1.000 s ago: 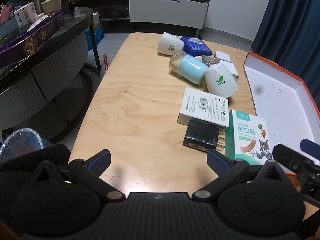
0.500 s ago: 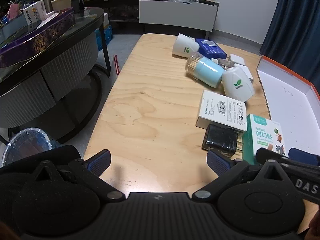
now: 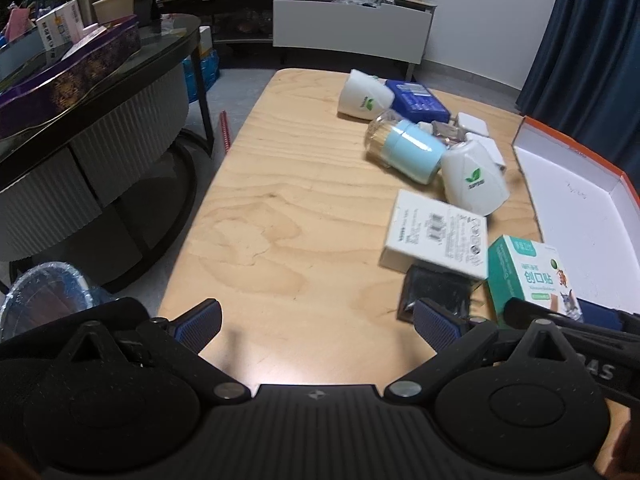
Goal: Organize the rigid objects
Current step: 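Grasp the white adapter box with the left tool while the right tool holds the bandage box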
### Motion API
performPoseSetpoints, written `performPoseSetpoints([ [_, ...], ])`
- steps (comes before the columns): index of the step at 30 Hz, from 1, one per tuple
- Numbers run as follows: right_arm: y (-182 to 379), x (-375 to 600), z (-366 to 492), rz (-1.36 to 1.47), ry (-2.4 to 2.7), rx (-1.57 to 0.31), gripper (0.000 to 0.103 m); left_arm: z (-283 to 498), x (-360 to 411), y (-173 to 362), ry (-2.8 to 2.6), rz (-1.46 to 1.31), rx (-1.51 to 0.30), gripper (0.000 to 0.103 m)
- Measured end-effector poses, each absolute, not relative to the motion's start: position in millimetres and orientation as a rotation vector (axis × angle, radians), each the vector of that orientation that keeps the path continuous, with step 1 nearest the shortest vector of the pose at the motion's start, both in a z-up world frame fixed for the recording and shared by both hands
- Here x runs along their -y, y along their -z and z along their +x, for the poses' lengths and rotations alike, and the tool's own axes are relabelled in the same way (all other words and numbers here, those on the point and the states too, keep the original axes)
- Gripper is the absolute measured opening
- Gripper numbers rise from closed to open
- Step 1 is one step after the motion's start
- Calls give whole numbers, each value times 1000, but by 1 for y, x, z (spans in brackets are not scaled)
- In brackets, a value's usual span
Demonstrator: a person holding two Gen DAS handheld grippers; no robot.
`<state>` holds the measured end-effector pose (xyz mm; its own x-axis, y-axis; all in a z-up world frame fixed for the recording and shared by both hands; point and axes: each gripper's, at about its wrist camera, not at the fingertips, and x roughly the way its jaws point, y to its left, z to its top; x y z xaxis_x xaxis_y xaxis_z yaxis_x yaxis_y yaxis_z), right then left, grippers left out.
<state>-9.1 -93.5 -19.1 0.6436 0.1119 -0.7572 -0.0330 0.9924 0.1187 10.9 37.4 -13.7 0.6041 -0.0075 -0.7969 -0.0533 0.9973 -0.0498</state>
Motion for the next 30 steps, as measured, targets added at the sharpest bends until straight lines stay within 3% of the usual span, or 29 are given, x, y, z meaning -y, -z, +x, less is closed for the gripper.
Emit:
performPoseSetpoints([
  [30, 8, 120, -10, 74, -59, -821, 84, 71, 30, 43, 68, 65, -950, 103],
])
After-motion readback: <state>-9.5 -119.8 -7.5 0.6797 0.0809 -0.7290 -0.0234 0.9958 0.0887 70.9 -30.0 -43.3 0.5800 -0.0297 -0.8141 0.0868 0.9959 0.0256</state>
